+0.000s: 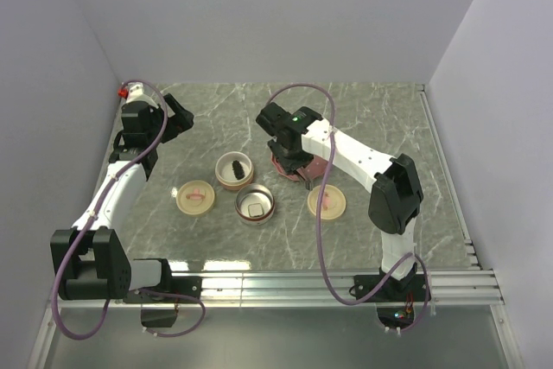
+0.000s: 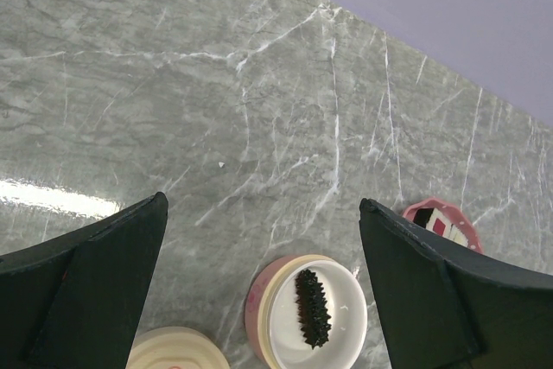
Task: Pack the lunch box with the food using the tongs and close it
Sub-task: Pick up the food using the clamp
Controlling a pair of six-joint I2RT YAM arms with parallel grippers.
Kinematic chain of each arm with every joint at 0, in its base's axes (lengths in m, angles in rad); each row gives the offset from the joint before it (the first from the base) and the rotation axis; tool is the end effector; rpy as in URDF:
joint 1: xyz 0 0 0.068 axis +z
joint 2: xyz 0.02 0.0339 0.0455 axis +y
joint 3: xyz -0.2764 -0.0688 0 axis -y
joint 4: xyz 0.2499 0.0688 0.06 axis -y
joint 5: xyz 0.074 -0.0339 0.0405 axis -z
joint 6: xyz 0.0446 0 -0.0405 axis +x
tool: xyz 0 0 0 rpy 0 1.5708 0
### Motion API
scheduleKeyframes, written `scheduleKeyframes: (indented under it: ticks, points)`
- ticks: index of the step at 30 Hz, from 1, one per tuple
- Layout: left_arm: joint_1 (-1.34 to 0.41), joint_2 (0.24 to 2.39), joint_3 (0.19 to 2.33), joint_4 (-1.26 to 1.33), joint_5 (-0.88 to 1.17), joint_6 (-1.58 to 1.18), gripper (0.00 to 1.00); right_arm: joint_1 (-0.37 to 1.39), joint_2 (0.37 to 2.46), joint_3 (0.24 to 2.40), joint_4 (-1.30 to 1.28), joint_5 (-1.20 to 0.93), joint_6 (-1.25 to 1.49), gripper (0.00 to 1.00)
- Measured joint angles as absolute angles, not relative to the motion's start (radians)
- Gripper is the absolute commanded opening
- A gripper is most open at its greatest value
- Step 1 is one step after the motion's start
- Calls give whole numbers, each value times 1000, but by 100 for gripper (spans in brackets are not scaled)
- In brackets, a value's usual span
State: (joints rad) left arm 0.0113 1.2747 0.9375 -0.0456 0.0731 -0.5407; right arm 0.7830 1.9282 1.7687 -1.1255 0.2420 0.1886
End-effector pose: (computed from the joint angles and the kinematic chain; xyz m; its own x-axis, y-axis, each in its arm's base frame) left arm 0.3050 0.0002 0.3076 -0.3493 -0.5173 -0.7813 -0.1438 0.8535 -0.5009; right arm 0.2953 0.2788 0.2794 -0.7874 -0.5268 -0.3200 -0.4982 0.8496 -0.1730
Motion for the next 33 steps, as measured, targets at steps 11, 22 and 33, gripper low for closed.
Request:
scheduleKeyframes:
  ticks: [11, 22, 33]
  points:
    - [11, 1275, 937, -46, 73, -542, 99, 783, 1937, 1773, -1153, 226, 193, 48]
    - [11, 1275, 937, -46, 74, -543, 99, 783, 1983, 1801, -1192, 216, 207, 48]
    - [11, 1275, 937, -45, 73, -543, 99, 783, 2008, 1809, -1199, 221, 215, 27]
